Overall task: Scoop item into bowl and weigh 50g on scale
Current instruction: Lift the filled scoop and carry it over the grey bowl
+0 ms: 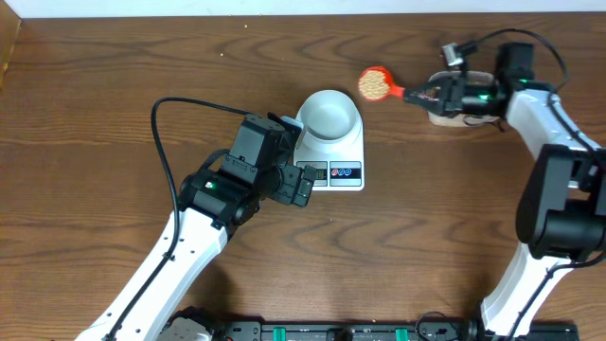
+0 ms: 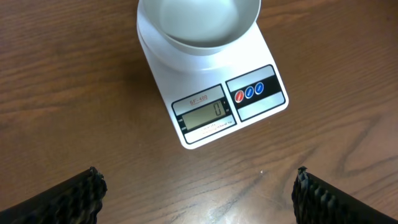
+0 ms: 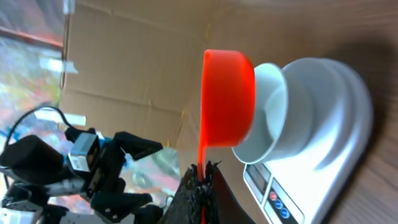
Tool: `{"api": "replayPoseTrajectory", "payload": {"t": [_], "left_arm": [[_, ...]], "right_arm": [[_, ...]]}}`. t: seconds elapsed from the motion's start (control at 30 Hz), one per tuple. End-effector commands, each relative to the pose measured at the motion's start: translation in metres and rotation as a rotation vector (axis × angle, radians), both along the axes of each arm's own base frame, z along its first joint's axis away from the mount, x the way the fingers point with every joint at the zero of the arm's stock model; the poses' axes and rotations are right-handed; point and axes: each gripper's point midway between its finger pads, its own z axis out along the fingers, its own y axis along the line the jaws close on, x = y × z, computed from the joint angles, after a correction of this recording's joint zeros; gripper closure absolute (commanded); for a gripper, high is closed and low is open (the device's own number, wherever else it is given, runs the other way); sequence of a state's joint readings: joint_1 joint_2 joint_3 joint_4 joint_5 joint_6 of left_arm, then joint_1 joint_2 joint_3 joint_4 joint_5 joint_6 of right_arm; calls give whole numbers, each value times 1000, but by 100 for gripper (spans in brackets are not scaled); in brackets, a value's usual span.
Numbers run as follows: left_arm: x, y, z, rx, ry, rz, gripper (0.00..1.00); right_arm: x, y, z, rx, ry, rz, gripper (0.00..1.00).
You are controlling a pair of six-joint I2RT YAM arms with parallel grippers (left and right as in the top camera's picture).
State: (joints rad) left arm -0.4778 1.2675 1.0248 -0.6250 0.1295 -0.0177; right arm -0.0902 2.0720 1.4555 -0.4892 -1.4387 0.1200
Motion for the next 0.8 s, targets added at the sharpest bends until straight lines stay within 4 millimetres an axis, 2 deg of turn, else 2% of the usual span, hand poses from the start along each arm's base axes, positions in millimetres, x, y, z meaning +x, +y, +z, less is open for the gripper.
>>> {"api": "replayPoseTrajectory", "payload": {"t": [0.0,0.3,0.57,0.77], "left_arm": [[-3,1,1,1,-4,-16,2],[-3,1,1,1,-4,-16,2],[-2,1,1,1,-4,-16,2],[-3,1,1,1,-4,-16,2]], "right_arm": [[-2,20,-3,-4,68,27,98],[-7,47,7,-75,19,47,99],[-4,54,17,-243,-51,-30,99],[-7,59,23,-299,-90,-46,99]]}}
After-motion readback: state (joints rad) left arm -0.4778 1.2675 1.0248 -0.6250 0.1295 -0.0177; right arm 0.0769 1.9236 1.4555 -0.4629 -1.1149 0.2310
